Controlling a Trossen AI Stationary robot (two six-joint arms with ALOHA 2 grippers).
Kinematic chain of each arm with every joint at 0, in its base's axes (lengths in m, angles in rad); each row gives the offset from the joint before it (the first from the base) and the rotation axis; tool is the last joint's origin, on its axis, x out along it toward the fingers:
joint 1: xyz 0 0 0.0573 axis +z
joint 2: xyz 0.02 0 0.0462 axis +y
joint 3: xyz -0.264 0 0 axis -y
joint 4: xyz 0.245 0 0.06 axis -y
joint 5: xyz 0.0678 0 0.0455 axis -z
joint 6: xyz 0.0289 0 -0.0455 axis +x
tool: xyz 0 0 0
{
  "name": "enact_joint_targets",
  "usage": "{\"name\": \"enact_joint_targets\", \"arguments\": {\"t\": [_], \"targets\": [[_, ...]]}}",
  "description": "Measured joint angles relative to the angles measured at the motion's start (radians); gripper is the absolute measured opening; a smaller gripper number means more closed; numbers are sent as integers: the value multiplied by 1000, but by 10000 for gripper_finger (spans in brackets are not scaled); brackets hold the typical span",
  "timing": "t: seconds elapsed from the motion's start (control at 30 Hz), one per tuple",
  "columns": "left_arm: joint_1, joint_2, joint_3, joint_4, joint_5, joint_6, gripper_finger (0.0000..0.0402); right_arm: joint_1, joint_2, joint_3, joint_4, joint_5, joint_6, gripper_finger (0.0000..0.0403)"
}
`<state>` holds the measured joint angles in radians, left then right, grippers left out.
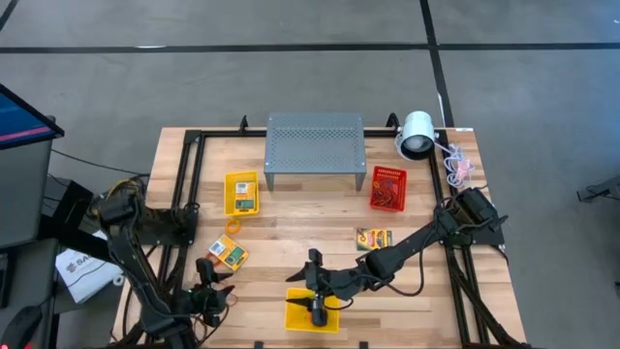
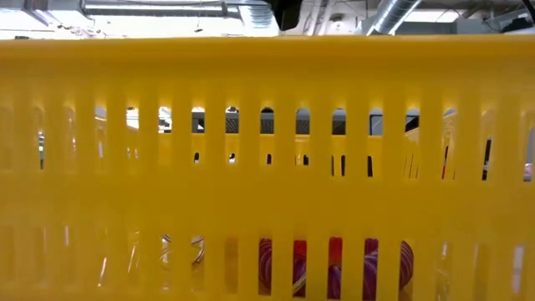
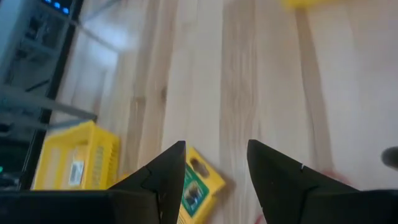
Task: Pick & Place Office Desk Supplies
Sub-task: Put the yellow crayon box into the top yellow bin
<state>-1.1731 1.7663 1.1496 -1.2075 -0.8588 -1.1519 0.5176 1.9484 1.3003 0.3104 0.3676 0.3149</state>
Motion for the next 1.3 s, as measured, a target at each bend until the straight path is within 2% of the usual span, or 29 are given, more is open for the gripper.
{"name": "enact_joint_targets", "arguments": {"t": [0.17, 0.43, 0.67, 0.87, 1.07, 1.3], "targets": [[24, 89, -1, -13, 89, 0, 167, 0, 0, 0, 0, 0, 0, 234], [22, 133, -1, -16, 95, 1, 168, 10, 0, 0, 0, 0, -1, 234], [24, 189, -1, -14, 176, 53, 168, 19, 0, 0, -1, 0, -9, 234], [24, 193, -1, -8, 175, 55, 168, 26, 0, 0, -3, 0, -16, 234], [28, 193, -46, 116, 183, 127, 168, 31, 0, 0, -3, 0, -27, 234], [71, 193, -76, 121, 205, 134, 168, 39, 0, 0, -3, 0, -27, 234]]}}
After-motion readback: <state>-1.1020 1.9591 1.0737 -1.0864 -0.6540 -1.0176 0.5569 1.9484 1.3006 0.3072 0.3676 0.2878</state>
